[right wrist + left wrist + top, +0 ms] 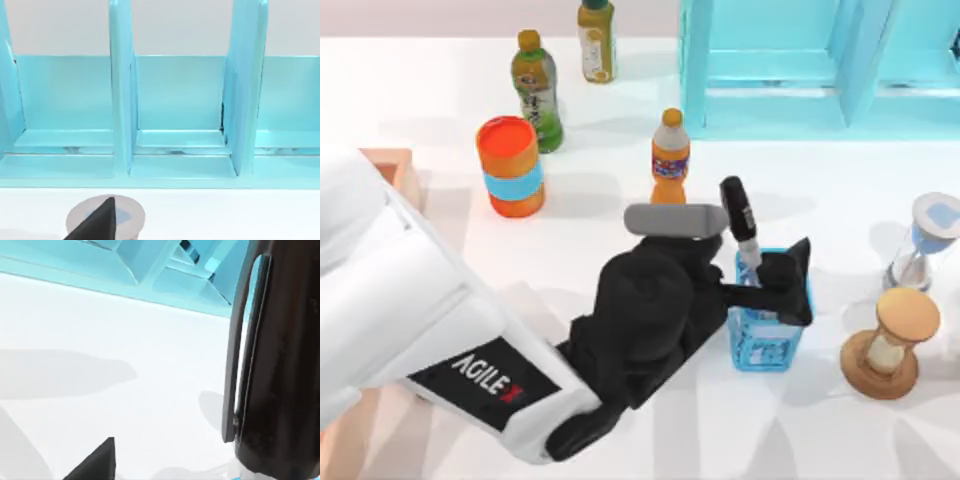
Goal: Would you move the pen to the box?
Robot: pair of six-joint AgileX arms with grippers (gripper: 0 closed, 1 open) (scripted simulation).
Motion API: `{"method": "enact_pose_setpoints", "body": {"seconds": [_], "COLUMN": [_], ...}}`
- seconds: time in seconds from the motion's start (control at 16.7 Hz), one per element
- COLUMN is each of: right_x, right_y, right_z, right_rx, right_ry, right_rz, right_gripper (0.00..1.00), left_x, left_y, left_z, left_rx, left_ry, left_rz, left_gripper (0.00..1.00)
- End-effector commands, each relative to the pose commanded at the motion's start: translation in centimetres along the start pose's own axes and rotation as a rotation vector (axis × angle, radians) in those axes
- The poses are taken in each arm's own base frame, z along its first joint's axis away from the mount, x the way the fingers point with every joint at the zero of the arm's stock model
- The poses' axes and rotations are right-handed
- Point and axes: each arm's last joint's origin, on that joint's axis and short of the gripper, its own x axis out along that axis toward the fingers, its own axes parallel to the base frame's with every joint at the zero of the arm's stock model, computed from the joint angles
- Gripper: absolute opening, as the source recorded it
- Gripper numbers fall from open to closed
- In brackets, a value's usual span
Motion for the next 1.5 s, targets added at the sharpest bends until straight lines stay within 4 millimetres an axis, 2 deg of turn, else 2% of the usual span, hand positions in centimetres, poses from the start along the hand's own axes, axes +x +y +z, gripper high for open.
{"method": "enact_pose_setpoints", "body": {"seconds": [0.18, 0.54, 1.32, 1.5], "right_x": [0.0, 0.0, 0.0, 0.0], "right_y": [0.0, 0.0, 0.0, 0.0], "right_z": [0.0, 0.0, 0.0, 0.0], "right_rx": [0.000, 0.000, 0.000, 0.000], "right_ry": [0.000, 0.000, 0.000, 0.000], "right_rz": [0.000, 0.000, 0.000, 0.000], "right_gripper": [1.00, 1.00, 1.00, 1.00], "left_x": [1.5, 1.8, 1.8, 1.8], "left_y": [0.2, 0.3, 0.3, 0.3], "left_z": [-1.3, -1.8, -1.8, -1.8], "left_rx": [0.000, 0.000, 0.000, 0.000], "left_ry": [0.001, 0.004, 0.004, 0.004], "left_rz": [0.000, 0.002, 0.002, 0.002], "left_gripper": [1.00, 1.00, 0.02, 0.00]}}
